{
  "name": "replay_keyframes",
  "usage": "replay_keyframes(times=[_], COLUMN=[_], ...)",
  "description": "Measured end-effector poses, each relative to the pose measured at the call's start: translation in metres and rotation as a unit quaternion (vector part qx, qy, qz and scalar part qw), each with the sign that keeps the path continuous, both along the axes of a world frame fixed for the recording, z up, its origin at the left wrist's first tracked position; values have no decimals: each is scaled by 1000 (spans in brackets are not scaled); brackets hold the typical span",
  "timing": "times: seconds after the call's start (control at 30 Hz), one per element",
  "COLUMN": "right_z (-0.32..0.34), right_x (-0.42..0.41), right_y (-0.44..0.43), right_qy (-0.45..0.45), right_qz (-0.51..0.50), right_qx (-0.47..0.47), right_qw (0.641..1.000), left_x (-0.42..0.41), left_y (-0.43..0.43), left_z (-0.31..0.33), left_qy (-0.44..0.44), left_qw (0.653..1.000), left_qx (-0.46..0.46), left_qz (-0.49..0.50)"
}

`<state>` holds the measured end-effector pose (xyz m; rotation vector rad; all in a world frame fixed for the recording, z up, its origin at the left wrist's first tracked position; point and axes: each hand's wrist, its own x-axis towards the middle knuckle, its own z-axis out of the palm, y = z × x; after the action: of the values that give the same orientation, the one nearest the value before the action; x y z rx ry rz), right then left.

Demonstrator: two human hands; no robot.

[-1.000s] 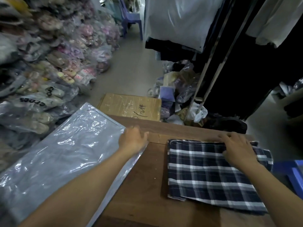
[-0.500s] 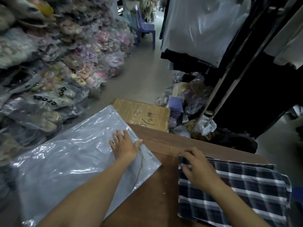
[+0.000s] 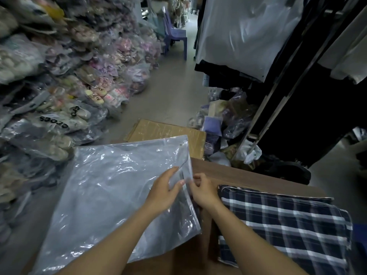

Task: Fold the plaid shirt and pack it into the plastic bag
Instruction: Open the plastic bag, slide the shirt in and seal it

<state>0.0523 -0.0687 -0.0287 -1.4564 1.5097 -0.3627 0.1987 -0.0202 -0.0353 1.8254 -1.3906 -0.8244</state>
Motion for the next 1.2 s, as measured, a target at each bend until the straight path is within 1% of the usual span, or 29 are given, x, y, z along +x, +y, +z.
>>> replay_keyframes(times=[0.1,0.2,0.27,0.33,0.37,0.4,0.43,0.47,0.5,0.53,0.57,0.63,0.7,0.77,0.87,0.93,1.0,1.07,1.2], right_z=[-5,-6,-2,-2,-3,-4,-5,-8,-11,-15,-20,-28,-32,-34,-28,-25,-24,-27,-23], right_x=[-1,0,3,4,3,1,-2,-5,-9,-12,-15,-20,-23,-24,-21,-19,-17,-16,-13], right_y=[-1,6,14,21,23,26,27,26,25,22,19,14,17,23,29,30,33,33,31], right_qy=[19,-12,-19,-14,5,44,103,165,211,236,257,292,331,347,347,351,348,346,338], right_qz=[-18,-1,23,66,106,169,245,318,376,412,439,478,491,484,481,468,449,443,453], right_qx=[30,23,15,-5,-25,-58,-109,-187,-271,-321,-330,-287,-264,-255,-232,-237,-239,-237,-192], right_qw=[999,1000,999,998,994,983,958,915,861,819,795,777,761,762,771,776,787,792,802], left_x=[-8,-19,-24,-26,-26,-26,-24,-21,-18,-15,-13,-12,-13,-13,-13,-15,-19,-22,-25], left_y=[3,2,0,-2,-2,-1,-2,-2,-2,-3,-3,-1,4,7,6,4,4,5,7], left_z=[11,15,19,24,29,35,42,50,59,68,77,92,104,113,131,144,153,153,133], left_qy=[26,33,-8,-76,-108,-139,-171,-205,-239,-269,-293,-328,-363,-414,-492,-517,-523,-514,-457], left_qw=[999,998,996,993,990,985,980,972,964,954,946,932,922,902,858,844,842,848,873], left_qx=[22,43,62,78,89,98,103,110,118,129,140,147,125,114,140,141,128,118,138], left_qz=[1,43,57,38,29,24,22,18,11,-1,-18,-47,-51,-49,-47,-39,-36,-45,-98])
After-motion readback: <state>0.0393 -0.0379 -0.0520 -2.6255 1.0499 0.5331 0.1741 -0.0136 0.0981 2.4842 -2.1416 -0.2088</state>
